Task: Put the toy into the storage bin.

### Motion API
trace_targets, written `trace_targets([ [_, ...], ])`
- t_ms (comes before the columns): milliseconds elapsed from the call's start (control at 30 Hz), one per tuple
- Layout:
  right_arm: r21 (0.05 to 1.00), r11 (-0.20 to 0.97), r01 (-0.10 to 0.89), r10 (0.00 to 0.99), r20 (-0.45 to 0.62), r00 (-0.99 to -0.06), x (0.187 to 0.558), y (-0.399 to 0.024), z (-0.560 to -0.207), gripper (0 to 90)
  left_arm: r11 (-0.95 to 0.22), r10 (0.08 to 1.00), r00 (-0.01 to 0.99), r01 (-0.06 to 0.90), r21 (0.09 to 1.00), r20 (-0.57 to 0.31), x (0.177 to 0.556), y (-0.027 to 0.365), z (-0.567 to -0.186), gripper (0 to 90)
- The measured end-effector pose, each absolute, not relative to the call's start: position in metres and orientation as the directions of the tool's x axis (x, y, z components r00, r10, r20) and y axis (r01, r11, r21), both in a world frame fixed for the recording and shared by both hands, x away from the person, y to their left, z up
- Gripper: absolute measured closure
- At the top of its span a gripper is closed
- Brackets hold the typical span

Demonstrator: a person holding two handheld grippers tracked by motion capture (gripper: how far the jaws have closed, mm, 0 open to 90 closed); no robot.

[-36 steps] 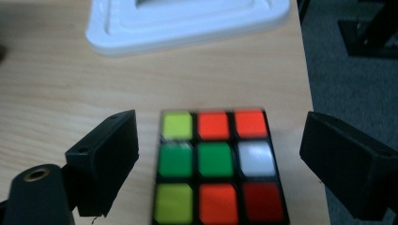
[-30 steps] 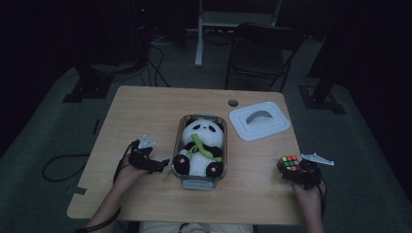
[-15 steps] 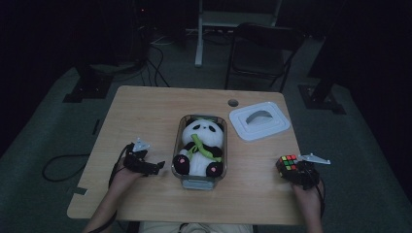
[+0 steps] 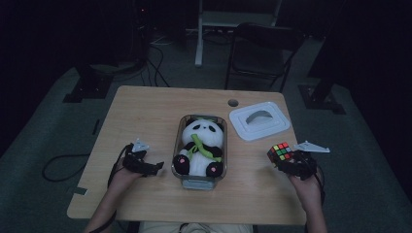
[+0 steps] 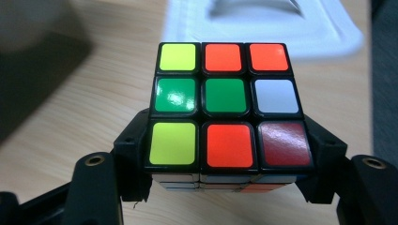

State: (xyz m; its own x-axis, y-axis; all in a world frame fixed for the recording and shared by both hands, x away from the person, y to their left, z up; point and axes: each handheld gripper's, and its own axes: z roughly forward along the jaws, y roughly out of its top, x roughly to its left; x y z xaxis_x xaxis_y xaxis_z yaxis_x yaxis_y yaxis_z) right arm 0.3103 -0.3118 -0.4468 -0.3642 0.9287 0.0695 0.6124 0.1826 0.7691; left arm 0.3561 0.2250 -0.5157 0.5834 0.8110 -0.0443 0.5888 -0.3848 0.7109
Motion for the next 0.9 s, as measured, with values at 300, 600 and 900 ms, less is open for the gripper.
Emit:
trace_targets([
  [300, 0.824, 0.276, 0.495, 0.842, 0.041, -0.538, 0.312, -0.272, -0.399, 34.0, -0.369, 0.816, 0.575, 0.593, 0.715, -0.056, 0.356, 0.229, -0.517, 0.8],
  [600, 0.838, 0.383, 0.389, 0.711, 0.001, -0.703, 0.319, -0.221, -0.371, 34.0, -0.380, 0.809, 0.586, 0.590, 0.712, -0.054, 0.354, 0.228, -0.517, 0.8],
  [900, 0.848, 0.415, 0.330, 0.620, 0.002, -0.785, 0.321, -0.189, -0.359, 34.0, -0.411, 0.787, 0.616, 0.578, 0.705, -0.046, 0.354, 0.224, -0.520, 0.8],
])
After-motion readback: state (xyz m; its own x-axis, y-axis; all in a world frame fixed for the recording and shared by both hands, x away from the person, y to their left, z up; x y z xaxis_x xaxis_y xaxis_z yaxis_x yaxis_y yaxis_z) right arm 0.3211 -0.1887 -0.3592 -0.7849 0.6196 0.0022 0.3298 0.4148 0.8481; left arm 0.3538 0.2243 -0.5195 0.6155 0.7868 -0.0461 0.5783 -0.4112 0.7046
